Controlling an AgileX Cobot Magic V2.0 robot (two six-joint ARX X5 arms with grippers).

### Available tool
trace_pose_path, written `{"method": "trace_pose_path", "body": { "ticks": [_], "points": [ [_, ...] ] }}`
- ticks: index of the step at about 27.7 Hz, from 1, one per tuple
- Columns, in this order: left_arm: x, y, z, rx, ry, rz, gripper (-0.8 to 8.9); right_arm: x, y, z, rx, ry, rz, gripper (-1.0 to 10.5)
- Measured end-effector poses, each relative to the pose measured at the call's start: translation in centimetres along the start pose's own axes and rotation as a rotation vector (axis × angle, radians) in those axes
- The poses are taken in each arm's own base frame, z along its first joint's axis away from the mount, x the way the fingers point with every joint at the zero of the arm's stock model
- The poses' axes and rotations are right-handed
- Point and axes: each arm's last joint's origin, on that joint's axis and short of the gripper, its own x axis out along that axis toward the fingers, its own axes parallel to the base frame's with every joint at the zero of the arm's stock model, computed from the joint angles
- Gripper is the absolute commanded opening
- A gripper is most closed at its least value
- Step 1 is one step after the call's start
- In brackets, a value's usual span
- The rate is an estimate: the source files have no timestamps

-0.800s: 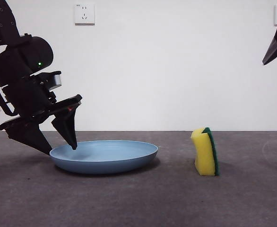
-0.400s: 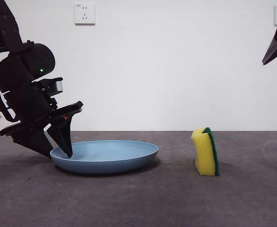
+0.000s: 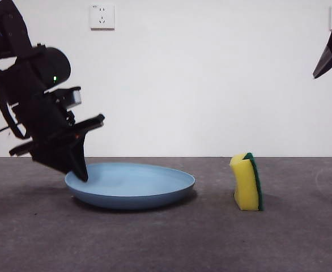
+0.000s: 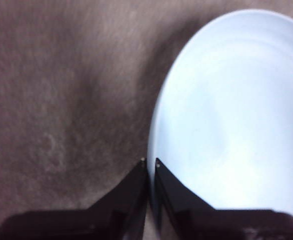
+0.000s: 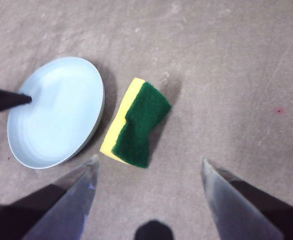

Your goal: Pick up the plate,pick up the cloth,clean the plate with the cloth

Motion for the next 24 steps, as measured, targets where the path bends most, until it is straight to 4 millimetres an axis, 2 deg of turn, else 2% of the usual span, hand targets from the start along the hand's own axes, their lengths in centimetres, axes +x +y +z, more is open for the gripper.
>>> {"method": "trace_pose_path", "body": {
  "ticks": [2, 5, 9, 12, 14, 17, 20, 22, 24],
  "points": [
    [-1.2, -0.4, 0.6, 0.022, -0.026, 0.003, -0.07, 0.4, 0.0, 0.0, 0.003, 0.016, 0.001, 3.4],
    [-4.2, -1.2, 2.0, 0.071, -0.09, 0.037, -0.07, 1.3, -0.2, 0.0, 0.01, 0.052, 0.002, 3.4],
    [-9.9, -2.7, 4.3, 0.139, -0.215, 0.094, -0.07, 3.2, -0.5, 0.1, 0.014, 0.099, 0.007, 3.4],
    [-14.1, -3.8, 5.0, 0.183, -0.28, 0.132, -0.07, 4.8, -0.8, 0.0, 0.016, 0.138, 0.009, 3.0],
    [-16.6, -4.4, 5.2, 0.205, -0.319, 0.138, -0.07, 5.8, -0.9, 0.0, 0.014, 0.158, 0.008, 2.4],
    [-20.8, -5.5, 5.3, 0.238, -0.409, 0.148, -0.07, 7.7, -0.5, 0.3, -0.004, 0.218, 0.008, 2.2],
    [-25.3, -6.5, 4.6, 0.26, -0.51, 0.157, -0.08, 10.0, 0.6, 1.6, -0.048, 0.258, 0.038, 2.2],
    [-27.1, -6.8, 3.9, 0.264, -0.543, 0.159, -0.07, 11.6, 1.2, 2.4, -0.078, 0.27, 0.014, 2.2],
    [-28.0, -7.0, 3.2, 0.261, -0.546, 0.17, -0.07, 13.3, 1.3, 2.4, -0.095, 0.305, -0.011, 2.2]
  ]
}}
